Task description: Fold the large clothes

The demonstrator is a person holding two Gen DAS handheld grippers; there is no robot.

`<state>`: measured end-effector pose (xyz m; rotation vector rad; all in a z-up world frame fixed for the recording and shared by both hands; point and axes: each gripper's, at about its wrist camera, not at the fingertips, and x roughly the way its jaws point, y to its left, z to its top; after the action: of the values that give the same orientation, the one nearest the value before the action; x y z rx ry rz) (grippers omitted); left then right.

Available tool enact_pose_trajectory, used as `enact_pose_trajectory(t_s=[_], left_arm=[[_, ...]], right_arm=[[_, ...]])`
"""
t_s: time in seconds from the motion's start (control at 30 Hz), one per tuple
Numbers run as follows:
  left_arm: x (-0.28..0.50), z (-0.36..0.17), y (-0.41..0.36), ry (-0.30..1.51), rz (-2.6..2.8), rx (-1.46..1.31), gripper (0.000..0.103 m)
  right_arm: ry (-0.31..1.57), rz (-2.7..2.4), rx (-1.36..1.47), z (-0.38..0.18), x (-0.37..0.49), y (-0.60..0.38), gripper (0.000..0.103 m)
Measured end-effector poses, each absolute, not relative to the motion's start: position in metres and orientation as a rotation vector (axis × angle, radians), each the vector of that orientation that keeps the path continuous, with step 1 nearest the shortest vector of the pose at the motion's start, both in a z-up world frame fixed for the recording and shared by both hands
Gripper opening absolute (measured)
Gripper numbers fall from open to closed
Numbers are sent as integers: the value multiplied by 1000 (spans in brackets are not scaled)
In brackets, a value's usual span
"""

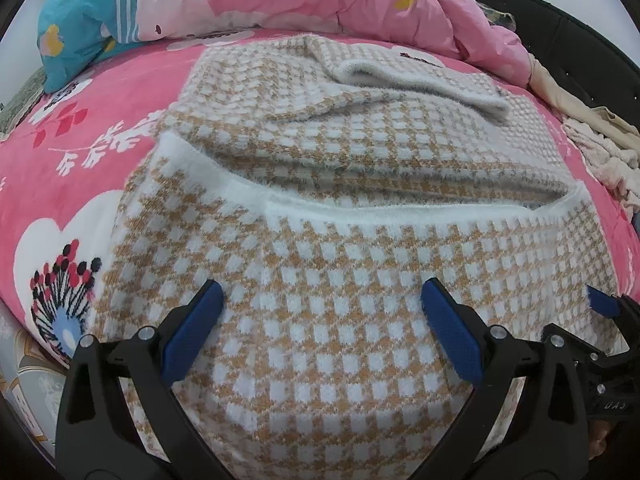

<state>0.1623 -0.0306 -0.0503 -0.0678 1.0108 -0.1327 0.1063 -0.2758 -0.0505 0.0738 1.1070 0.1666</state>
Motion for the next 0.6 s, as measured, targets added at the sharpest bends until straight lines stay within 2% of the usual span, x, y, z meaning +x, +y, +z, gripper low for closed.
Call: enact_pose_trajectory(t_s=[0.6], left_arm=[[120, -44, -29, 862, -178, 20, 96]], right_arm=[[1067, 173, 78, -52, 99, -278, 97]])
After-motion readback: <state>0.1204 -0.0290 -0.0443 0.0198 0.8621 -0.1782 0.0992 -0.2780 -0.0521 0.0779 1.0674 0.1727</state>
